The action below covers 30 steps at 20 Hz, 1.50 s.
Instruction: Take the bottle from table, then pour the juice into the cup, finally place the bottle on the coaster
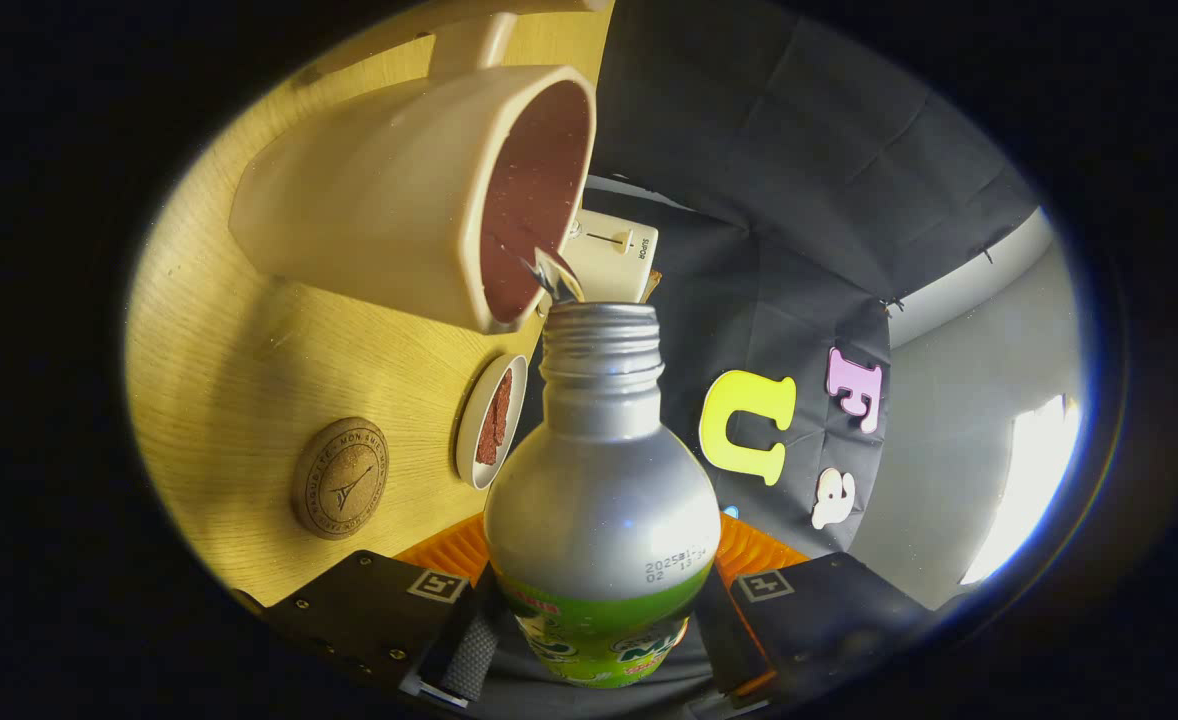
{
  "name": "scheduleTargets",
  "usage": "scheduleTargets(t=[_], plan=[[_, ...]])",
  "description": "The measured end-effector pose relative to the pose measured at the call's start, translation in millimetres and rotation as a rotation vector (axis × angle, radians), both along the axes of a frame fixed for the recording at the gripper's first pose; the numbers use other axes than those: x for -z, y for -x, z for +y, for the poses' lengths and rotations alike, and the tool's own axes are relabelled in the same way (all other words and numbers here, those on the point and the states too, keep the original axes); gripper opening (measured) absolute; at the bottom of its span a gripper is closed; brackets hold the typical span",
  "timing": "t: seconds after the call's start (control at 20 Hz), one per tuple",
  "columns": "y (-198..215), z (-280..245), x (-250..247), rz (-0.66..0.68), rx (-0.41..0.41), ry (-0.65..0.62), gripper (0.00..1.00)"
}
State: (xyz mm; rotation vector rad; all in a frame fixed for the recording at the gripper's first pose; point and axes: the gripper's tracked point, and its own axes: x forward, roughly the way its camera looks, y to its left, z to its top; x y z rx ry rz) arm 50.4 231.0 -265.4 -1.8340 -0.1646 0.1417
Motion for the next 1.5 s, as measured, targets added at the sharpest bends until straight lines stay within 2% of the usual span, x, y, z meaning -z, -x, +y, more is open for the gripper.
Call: scheduleTargets(t=[1.5], plan=[[2.1,8.0,-20.3,-0.097,-0.05,0.141,0.82]])
